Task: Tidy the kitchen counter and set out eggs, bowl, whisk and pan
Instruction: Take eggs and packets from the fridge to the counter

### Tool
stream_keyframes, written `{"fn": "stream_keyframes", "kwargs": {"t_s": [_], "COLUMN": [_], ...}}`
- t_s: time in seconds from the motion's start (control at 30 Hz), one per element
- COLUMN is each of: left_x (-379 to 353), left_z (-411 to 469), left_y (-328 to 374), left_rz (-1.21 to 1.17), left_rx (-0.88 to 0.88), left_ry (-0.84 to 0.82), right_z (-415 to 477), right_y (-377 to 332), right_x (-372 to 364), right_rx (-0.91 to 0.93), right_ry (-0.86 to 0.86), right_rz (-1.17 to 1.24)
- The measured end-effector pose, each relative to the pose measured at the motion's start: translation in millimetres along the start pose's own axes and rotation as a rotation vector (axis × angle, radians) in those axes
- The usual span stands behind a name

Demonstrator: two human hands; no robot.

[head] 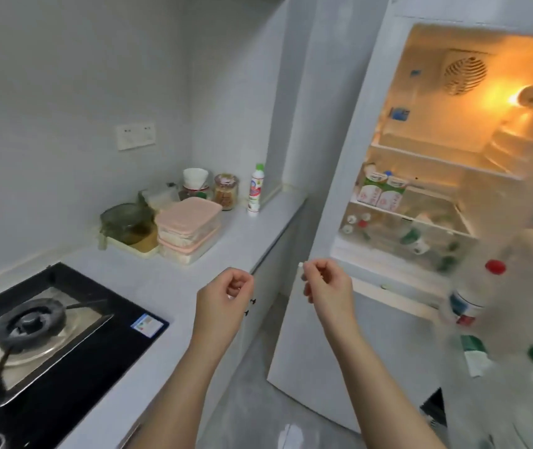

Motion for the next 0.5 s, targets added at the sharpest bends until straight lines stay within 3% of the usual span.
{"fn": "stream_keyframes", "kwargs": {"t_s": [0.3,0.5], "left_x": [-296.0,-436.8], "left_z": [85.9,77.4], "left_y": [94.6,184.9], "left_rz": [-0.209,-0.342], "left_rx": [-0.234,-0.485], "left_ry": [-0.511,-0.817], "right_z": [141.9,173.1], "right_y": [-52.1,-85.1], "right_x": [178.9,274.1], "right_rx": [0.169,0.192], "right_ry": [0.510,0.817], "right_rz": [-0.148,-0.420]}}
Point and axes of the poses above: each hand's wrist, its own z-axis towards the middle knuckle, its own x-axis out of the back of the hand, y = z × x, the point moved 10 cm from there along z, towards the middle knuckle, and after that the axes turned 7 degrees about y, right-handed, at the moved point
